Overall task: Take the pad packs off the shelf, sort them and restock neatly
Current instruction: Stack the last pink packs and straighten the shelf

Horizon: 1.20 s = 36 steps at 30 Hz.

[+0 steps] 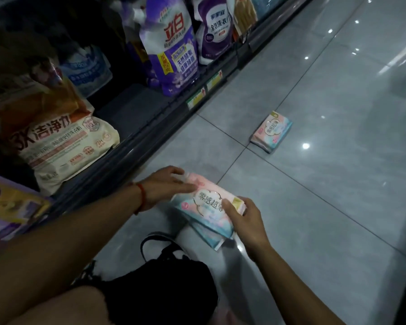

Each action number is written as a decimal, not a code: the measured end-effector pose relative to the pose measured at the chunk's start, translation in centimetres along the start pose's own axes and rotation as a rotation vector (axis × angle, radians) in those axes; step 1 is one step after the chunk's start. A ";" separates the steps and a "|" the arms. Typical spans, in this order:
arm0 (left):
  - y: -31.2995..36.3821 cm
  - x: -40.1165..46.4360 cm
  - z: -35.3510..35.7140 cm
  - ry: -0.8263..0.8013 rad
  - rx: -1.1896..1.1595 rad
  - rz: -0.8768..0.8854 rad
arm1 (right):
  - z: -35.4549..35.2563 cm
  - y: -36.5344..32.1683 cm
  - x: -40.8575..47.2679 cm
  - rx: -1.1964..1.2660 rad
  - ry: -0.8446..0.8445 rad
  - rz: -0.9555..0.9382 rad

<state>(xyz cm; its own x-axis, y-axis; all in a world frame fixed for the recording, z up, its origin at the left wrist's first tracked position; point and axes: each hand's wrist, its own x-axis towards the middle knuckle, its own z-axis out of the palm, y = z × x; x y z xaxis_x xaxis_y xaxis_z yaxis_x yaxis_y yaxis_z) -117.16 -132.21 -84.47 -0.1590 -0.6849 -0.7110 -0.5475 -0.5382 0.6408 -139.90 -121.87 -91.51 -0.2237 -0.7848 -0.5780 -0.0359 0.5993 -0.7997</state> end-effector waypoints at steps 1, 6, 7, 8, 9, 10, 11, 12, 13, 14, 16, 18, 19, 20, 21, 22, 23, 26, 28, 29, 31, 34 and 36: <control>-1.0 0.9 1.0 0.007 0.003 0.026 | 0.2 1.2 0.2 -0.060 0.036 0.017; -4.7 3.8 5.7 0.091 0.144 0.107 | 1.9 4.6 1.5 -0.487 0.103 0.047; -5.3 4.3 5.9 0.103 0.107 0.104 | 2.1 4.7 1.8 -0.499 0.078 0.071; -5.6 4.5 6.2 0.104 0.051 0.101 | 2.0 4.7 2.3 -0.482 0.055 0.096; -6.0 4.8 6.2 0.099 -0.006 0.089 | 1.7 4.4 2.9 -0.451 0.035 0.121; -6.5 5.3 6.1 0.085 -0.035 0.081 | 1.2 3.8 3.4 -0.431 0.027 0.130; -7.0 5.7 6.0 0.065 -0.042 0.071 | 0.5 3.3 4.2 -0.442 0.035 0.107; -7.2 6.1 6.0 0.050 -0.031 0.060 | -0.3 2.6 5.4 -0.475 0.077 0.048; -7.3 6.5 5.9 0.040 -0.010 0.063 | -1.2 1.6 7.0 -0.516 0.128 -0.020; -7.3 6.9 5.8 0.037 0.022 0.074 | -2.1 0.8 9.1 -0.566 0.172 -0.075; -7.2 7.2 6.0 0.033 0.043 0.086 | -3.9 -1.3 14.0 -0.670 0.203 -0.162; -7.7 7.2 6.3 0.029 0.042 0.112 | -5.7 -3.3 19.1 -0.755 0.213 -0.169; -7.9 7.2 6.5 0.028 0.044 0.134 | -6.5 -4.1 21.4 -0.809 0.213 -0.150; -8.3 7.2 6.5 0.032 0.040 0.146 | -7.3 -4.9 23.3 -0.881 0.197 -0.125; -8.7 7.2 6.5 0.043 0.037 0.153 | -7.9 -5.4 25.0 -0.960 0.168 -0.106; -9.1 7.2 6.5 0.066 0.044 0.163 | -8.3 -5.9 26.4 -1.023 0.133 -0.093; -9.5 7.4 6.5 0.085 0.053 0.171 | -8.3 -6.3 27.2 -1.053 0.106 -0.084; -10.4 7.6 6.7 0.115 0.032 0.213 | -6.5 -5.9 27.4 -1.077 0.155 -0.088; -10.2 7.3 6.7 0.157 -0.031 0.186 | -4.8 -4.7 25.8 -1.130 0.182 -0.123; -10.1 7.1 6.5 0.176 -0.066 0.149 | -3.8 -4.2 24.6 -1.150 0.165 -0.151; -9.9 6.8 6.0 0.225 -0.129 0.083 | -1.4 -3.0 22.0 -1.138 0.092 -0.181; -10.4 6.2 5.1 0.351 -0.237 0.037 | 2.1 -0.6 17.2 -1.083 -0.118 -0.170; -11.1 5.7 4.4 0.429 -0.327 0.016 | 3.2 0.8 15.2 -1.059 -0.194 -0.254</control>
<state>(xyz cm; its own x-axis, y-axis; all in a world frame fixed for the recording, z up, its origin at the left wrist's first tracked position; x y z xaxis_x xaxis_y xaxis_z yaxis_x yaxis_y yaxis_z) -115.59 -128.00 -96.93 0.2224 -0.7965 -0.5623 -0.2523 -0.6041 0.7559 -140.22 -133.78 -101.46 0.0616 -0.8599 -0.5067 -0.8951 0.1770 -0.4092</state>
